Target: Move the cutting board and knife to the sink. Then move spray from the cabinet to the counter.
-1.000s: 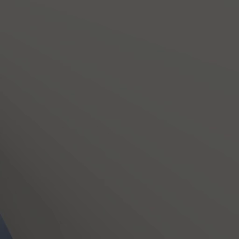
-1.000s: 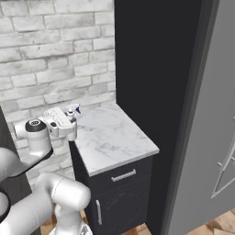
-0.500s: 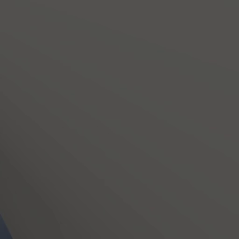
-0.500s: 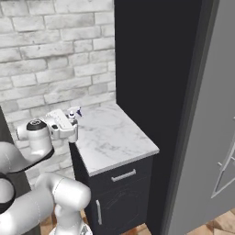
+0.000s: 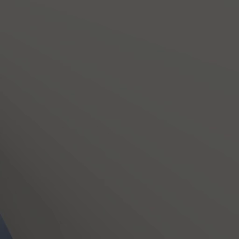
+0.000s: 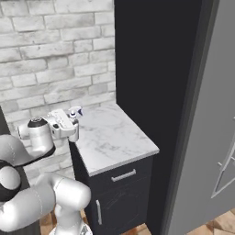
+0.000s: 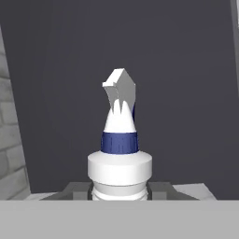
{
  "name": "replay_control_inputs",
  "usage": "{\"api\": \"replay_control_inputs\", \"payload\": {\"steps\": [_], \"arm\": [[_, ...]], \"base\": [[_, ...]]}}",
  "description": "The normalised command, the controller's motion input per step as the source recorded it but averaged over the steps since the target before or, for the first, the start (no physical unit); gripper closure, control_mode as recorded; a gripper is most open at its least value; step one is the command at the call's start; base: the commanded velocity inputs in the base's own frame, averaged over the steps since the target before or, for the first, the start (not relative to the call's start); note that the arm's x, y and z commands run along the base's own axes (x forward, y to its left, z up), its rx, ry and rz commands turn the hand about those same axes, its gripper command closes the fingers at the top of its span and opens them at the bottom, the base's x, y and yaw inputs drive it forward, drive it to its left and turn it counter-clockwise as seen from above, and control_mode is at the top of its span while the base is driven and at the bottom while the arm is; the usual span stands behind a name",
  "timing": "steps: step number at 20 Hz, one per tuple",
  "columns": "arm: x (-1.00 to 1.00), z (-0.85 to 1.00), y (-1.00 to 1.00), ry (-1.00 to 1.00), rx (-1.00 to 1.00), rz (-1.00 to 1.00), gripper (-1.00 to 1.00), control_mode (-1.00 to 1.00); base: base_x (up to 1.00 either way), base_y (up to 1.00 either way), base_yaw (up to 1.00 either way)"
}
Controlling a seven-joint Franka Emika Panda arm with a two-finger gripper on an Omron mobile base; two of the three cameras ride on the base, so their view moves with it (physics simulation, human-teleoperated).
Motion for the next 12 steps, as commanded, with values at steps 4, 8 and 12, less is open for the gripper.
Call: {"api": "replay_control_inputs", "payload": {"steps": [4,8,12], "arm": [[0.17,-0.1,0.0,0.0,0.0,-0.01,1.0,-1.0],[0.15,-0.12,0.0,0.0,0.0,-0.01,1.0,-1.0],[0.09,-0.13,0.0,0.0,0.0,-0.01,1.0,-1.0]], "base": [[0.0,0.0,0.0],[0.0,0.0,0.0],[0.0,0.0,0.0]]}}
